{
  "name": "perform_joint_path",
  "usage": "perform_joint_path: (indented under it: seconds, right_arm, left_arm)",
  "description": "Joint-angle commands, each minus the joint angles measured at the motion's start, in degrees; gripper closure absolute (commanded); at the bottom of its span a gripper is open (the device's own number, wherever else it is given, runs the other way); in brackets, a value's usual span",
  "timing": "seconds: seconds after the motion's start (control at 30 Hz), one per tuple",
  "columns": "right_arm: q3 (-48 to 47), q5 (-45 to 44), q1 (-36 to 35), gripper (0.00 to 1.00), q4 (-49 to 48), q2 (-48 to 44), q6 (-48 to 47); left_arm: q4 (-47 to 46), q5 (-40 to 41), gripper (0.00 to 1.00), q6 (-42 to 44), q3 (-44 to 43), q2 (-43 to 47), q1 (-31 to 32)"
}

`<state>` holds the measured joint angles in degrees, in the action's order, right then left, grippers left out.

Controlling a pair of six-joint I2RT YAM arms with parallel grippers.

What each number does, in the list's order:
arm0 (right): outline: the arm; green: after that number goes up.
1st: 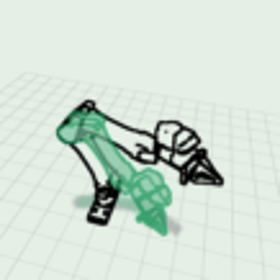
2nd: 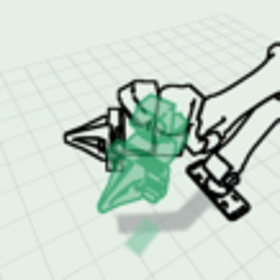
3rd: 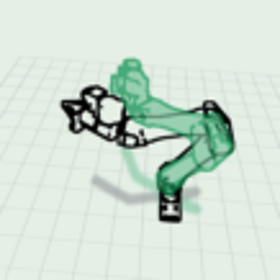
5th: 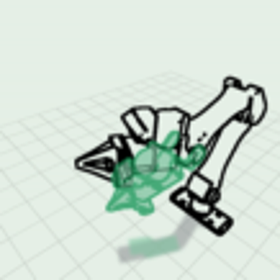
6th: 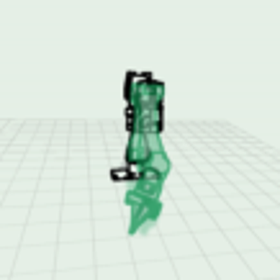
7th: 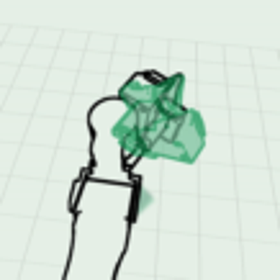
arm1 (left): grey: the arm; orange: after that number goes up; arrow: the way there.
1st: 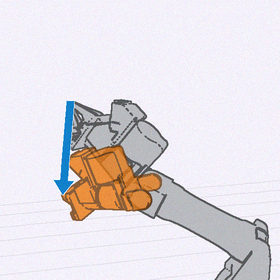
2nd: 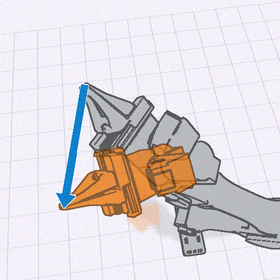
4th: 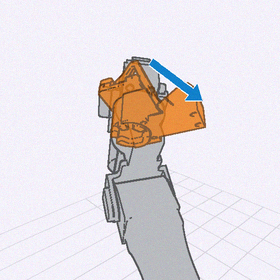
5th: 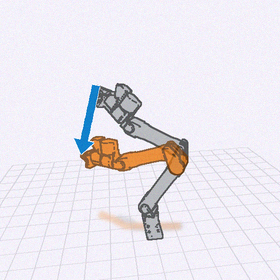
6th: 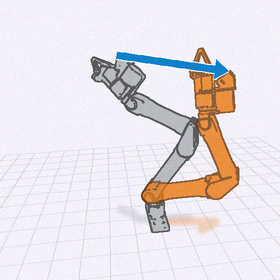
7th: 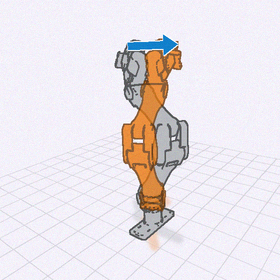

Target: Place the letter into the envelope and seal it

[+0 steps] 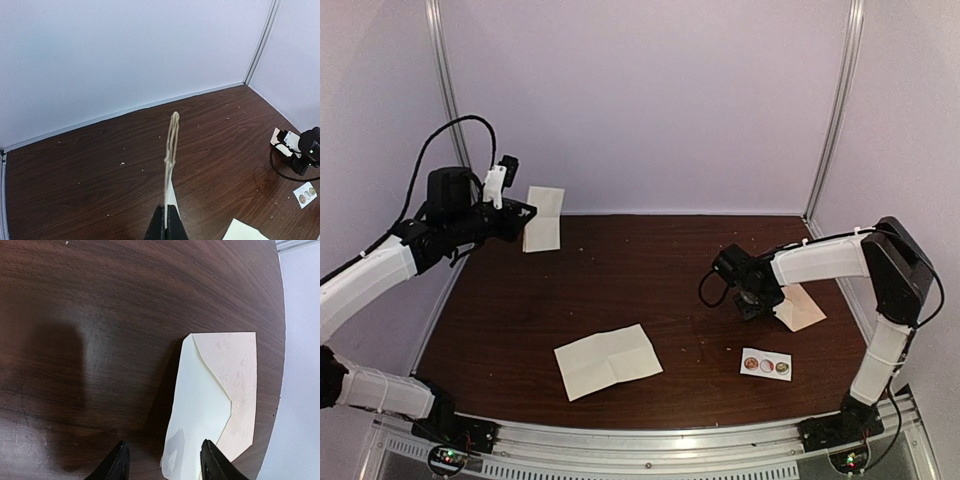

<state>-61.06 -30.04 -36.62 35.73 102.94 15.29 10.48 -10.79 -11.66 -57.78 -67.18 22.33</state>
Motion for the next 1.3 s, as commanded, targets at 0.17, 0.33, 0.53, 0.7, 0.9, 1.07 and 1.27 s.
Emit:
perform_joint_path:
  seconds: [0.17, 0.33, 0.53, 0.7, 0.9, 1.07, 1.27]
  right_arm:
    - [1.0, -4.3, 0.9, 0.58, -0.2, 1.6, 1.1]
    - [1.4, -5.1, 1.1, 0.66, 0.0, 1.9, 1.4]
    - [1.6, -4.9, 1.3, 0.73, 0.5, 1.6, 2.7]
    - [2.1, -5.2, 1.4, 0.77, 0.6, 1.7, 2.6]
    - [2.6, -5.3, 1.6, 0.88, 0.6, 2.2, 2.7]
    - [0.3, -7.0, 1.5, 1.00, 4.3, -0.3, 3.3]
    - [-7.0, 3.8, 1.5, 1.00, 9.3, -7.0, 2.5]
  left_arm:
    - [-2.5, -1.6, 1.00, -0.4, -0.3, -1.1, -0.3]
    - [-2.5, -1.4, 1.00, -0.5, -0.4, -1.3, -0.3]
    - [-2.5, -1.7, 1.00, -0.6, -0.4, -1.4, -0.3]
    - [-2.5, -2.0, 1.00, -0.7, -0.5, -1.2, -0.3]
    - [-2.4, -1.9, 1.00, -0.7, -0.5, -0.9, -0.3]
    - [-2.4, -1.7, 1.00, -0.8, -0.5, -0.9, -0.2]
    - [-2.4, -1.9, 1.00, -0.9, -0.5, -1.0, -0.3]
